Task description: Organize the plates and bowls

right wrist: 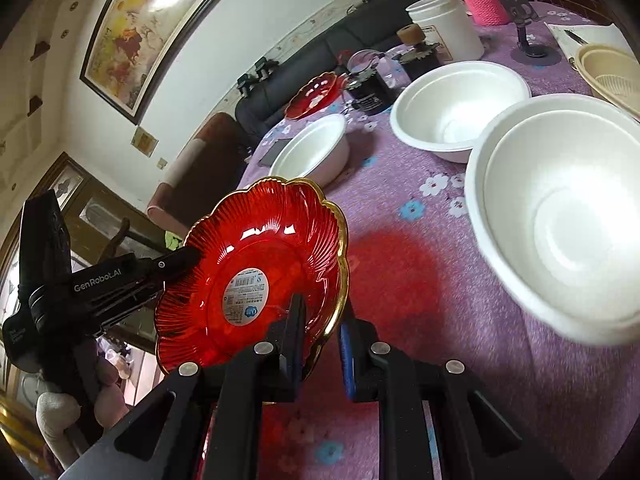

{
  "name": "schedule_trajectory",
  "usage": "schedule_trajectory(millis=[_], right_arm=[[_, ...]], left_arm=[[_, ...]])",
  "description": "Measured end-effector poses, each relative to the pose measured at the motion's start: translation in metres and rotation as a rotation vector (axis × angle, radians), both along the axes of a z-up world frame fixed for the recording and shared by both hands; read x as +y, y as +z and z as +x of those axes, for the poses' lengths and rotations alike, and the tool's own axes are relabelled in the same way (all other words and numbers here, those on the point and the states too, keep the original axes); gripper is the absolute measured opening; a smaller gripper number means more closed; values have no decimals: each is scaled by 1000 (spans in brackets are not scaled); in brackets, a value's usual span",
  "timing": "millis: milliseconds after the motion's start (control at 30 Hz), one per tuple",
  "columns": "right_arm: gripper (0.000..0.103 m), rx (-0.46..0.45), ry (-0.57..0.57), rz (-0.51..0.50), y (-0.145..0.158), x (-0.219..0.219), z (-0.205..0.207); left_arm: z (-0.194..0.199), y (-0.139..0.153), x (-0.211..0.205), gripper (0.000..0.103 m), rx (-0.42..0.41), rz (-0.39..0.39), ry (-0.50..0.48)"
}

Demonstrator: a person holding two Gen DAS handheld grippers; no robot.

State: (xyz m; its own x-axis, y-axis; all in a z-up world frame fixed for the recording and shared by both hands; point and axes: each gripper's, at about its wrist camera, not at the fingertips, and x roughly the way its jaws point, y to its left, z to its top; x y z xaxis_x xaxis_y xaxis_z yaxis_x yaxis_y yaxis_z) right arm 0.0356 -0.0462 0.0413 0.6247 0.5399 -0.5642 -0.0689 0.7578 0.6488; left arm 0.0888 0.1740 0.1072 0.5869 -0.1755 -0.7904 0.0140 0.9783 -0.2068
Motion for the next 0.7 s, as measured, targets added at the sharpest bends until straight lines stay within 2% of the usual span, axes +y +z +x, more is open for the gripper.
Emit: schedule_trajectory(millis=[167, 367, 700], right_arm=[[18, -21, 28, -8, 12, 10, -12], [17, -47, 81, -26, 22, 26, -26], [17, -44, 205, -84, 21, 75, -42]], left_arm=[[-25, 9, 12, 16, -54, -25, 39], [-56, 12, 37, 16, -81, -82, 95], [-112, 0, 91, 16, -107, -153, 234]])
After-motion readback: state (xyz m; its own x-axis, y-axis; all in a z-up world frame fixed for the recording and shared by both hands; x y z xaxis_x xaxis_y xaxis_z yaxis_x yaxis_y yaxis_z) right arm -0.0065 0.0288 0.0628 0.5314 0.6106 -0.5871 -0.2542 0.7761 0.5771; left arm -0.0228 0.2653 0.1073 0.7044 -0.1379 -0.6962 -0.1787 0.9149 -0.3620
